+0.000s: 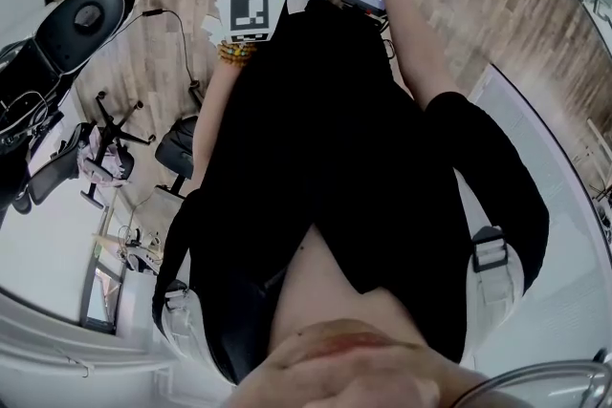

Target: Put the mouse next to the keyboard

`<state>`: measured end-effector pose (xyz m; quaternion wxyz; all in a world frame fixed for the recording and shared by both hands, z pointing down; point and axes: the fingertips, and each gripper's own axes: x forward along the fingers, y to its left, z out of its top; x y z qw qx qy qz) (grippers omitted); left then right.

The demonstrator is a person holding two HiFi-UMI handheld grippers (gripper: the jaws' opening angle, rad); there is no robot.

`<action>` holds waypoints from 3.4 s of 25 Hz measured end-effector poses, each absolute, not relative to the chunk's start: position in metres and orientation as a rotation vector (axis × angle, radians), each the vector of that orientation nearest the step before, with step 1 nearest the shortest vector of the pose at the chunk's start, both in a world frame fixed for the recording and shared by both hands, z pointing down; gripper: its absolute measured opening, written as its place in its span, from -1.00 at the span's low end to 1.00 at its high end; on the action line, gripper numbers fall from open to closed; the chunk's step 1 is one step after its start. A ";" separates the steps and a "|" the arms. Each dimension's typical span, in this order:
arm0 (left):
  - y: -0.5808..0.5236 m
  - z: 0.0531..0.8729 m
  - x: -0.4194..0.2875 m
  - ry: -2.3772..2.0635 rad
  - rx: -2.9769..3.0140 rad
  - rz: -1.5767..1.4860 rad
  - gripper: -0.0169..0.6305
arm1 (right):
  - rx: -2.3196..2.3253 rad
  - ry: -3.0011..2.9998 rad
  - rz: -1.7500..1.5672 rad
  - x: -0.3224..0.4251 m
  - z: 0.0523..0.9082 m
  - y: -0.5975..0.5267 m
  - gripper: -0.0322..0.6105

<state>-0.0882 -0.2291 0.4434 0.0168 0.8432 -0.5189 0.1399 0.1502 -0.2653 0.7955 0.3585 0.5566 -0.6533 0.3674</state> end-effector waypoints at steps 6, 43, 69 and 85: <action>-0.227 0.443 -0.088 -1.610 2.626 0.435 -0.85 | 1.462 -1.676 0.926 0.154 0.793 -0.267 0.05; -0.218 0.445 -0.101 -1.657 2.598 0.423 -0.85 | 1.538 -1.670 0.897 0.161 0.790 -0.278 0.05; -0.217 0.450 -0.101 -1.649 2.591 0.432 -0.85 | 1.501 -1.672 0.928 0.155 0.793 -0.273 0.05; -0.213 0.450 -0.094 -1.599 2.623 0.442 -0.85 | 1.420 -1.654 0.934 0.152 0.794 -0.248 0.05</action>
